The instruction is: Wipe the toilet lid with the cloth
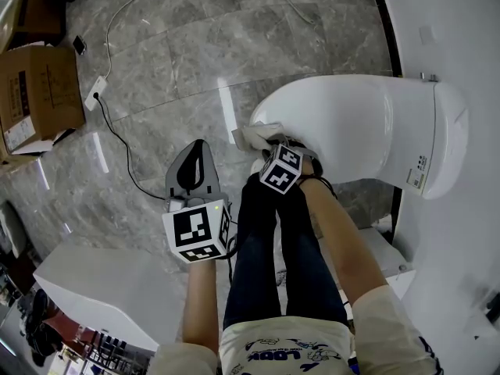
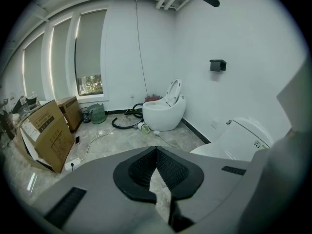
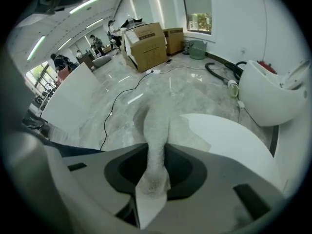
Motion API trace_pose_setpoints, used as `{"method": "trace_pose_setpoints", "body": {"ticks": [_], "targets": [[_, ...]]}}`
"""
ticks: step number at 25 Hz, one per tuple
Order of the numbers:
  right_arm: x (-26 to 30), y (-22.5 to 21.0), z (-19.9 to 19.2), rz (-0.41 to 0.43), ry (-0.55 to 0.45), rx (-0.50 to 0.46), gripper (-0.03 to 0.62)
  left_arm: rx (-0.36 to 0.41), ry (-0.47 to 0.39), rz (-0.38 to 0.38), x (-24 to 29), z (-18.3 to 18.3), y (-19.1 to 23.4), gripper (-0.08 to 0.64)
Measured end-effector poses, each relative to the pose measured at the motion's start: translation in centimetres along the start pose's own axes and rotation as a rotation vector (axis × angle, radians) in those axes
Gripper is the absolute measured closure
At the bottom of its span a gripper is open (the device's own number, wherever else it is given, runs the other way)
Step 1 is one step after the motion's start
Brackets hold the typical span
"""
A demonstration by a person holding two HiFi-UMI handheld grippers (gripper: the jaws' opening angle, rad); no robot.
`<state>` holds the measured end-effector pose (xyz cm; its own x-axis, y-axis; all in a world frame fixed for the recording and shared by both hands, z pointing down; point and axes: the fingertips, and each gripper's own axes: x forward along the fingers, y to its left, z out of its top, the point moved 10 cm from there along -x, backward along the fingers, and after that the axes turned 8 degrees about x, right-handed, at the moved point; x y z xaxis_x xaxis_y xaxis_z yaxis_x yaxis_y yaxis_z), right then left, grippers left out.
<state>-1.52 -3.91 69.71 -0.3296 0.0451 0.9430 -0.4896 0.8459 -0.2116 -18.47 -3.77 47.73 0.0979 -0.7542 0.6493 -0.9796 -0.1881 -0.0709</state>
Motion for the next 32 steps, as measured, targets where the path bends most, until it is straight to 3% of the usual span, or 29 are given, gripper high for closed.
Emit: {"method": "trace_pose_setpoints", "body": {"ticks": [9,32], "targets": [[-1.6,-1.2,-2.6,-0.029,0.031,-0.117,0.500,0.019,-0.007,-0.012,-0.2,0.9,-1.4,0.557],[-7.1,-9.0,-11.4,-0.131,-0.064,0.149,0.500,0.093,-0.019,-0.091,0.6,2.8,-7.3,0.557]]}}
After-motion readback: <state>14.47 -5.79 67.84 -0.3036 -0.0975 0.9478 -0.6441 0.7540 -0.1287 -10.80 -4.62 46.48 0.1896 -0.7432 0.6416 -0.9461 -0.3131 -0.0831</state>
